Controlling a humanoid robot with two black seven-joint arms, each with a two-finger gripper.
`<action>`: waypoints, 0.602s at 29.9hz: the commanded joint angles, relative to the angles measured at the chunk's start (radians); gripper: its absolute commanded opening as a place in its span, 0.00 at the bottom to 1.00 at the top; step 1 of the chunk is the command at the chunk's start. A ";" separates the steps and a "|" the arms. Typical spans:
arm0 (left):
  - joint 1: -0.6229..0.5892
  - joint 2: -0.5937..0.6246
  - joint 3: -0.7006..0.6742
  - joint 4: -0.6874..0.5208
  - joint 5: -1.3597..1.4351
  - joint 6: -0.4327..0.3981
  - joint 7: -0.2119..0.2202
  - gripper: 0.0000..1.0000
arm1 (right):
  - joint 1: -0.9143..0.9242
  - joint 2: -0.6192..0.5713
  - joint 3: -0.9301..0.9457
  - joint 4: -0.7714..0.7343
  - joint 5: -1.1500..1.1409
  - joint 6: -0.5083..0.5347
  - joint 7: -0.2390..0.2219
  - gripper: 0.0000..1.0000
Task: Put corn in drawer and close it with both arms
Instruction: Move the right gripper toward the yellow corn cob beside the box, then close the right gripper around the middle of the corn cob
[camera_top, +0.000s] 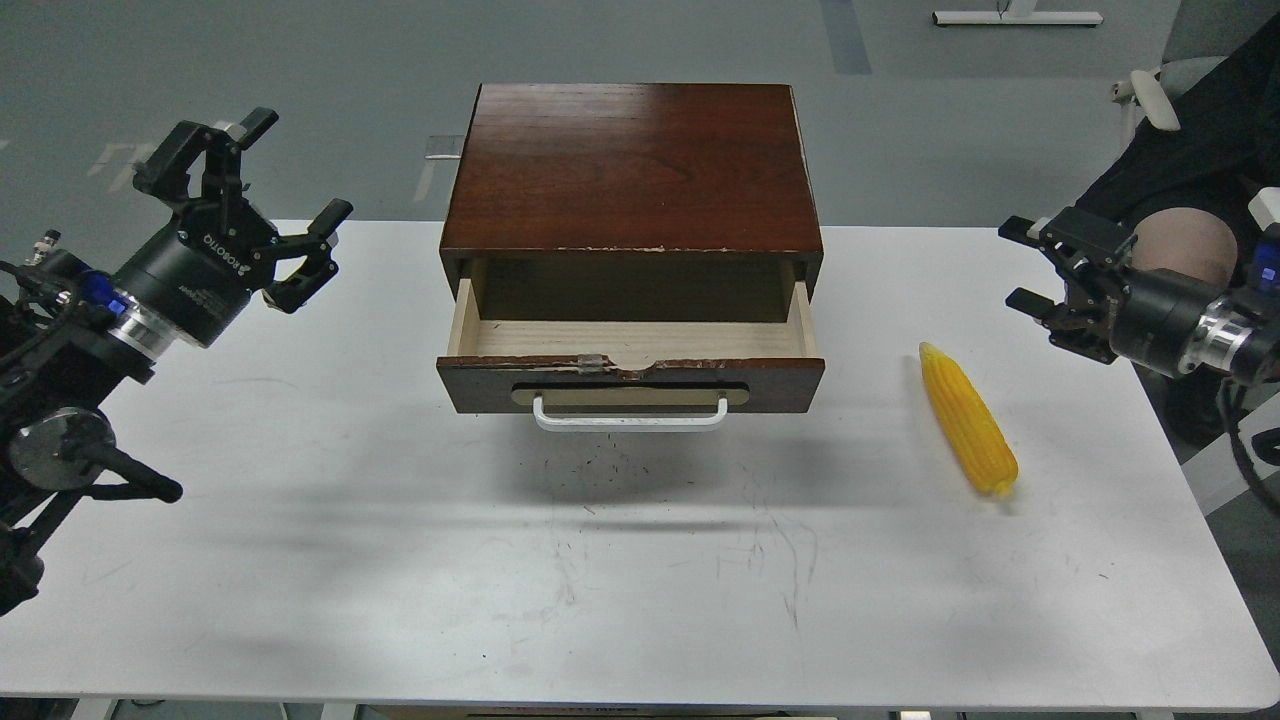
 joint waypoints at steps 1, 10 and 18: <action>0.000 -0.004 0.004 0.000 0.001 0.000 0.000 1.00 | 0.024 -0.018 -0.018 0.000 -0.221 -0.001 0.000 1.00; 0.001 -0.005 0.005 0.000 0.001 0.000 0.000 1.00 | 0.047 0.014 -0.277 -0.017 -0.429 -0.176 0.000 1.00; 0.001 -0.013 0.005 0.000 0.001 0.000 0.000 1.00 | 0.050 0.084 -0.336 -0.049 -0.429 -0.213 0.000 1.00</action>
